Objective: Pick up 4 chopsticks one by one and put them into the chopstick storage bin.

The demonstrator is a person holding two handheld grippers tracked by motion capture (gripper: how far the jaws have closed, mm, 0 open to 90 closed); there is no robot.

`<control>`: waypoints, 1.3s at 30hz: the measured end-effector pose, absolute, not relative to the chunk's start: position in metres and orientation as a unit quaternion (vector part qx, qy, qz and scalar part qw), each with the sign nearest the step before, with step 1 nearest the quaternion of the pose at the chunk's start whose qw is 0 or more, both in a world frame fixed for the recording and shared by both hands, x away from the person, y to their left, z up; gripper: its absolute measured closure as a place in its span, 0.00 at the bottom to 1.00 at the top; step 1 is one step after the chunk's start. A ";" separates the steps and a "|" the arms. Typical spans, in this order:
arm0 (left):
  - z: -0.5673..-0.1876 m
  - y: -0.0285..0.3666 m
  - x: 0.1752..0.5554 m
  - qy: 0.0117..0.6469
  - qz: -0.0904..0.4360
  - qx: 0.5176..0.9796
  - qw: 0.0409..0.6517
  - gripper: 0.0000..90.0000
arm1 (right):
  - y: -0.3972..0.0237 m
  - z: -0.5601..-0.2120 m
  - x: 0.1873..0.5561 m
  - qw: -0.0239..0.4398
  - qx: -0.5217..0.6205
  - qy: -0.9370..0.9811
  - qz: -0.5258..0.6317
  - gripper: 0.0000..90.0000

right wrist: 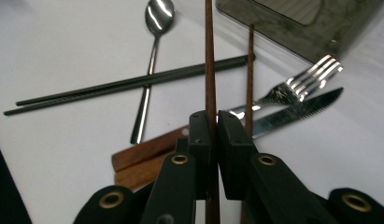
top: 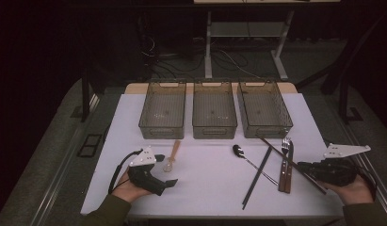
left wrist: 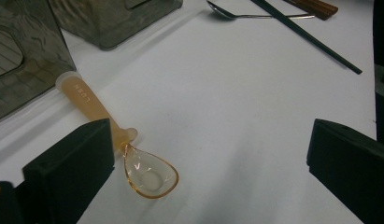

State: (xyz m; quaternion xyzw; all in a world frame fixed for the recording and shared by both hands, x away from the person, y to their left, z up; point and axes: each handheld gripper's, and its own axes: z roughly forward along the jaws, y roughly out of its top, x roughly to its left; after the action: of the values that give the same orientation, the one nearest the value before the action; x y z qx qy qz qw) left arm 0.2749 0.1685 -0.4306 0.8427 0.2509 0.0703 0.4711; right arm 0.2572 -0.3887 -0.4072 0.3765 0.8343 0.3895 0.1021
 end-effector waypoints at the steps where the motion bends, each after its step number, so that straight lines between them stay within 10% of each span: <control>1: -0.431 0.168 0.275 0.251 0.069 0.843 0.472 0.00 | -0.387 -0.407 0.257 0.100 0.376 0.834 0.390 0.94; 39: -0.434 0.170 0.269 0.264 0.081 0.829 0.485 0.00 | -0.317 -0.392 0.274 0.088 0.351 0.825 0.435 0.93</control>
State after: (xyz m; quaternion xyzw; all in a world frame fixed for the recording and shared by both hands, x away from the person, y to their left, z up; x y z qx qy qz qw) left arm 0.2693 0.1702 -0.4337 0.8295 0.2641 0.0805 0.4855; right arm 0.2744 -0.3171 -0.3922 0.3506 0.8245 0.4352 0.0884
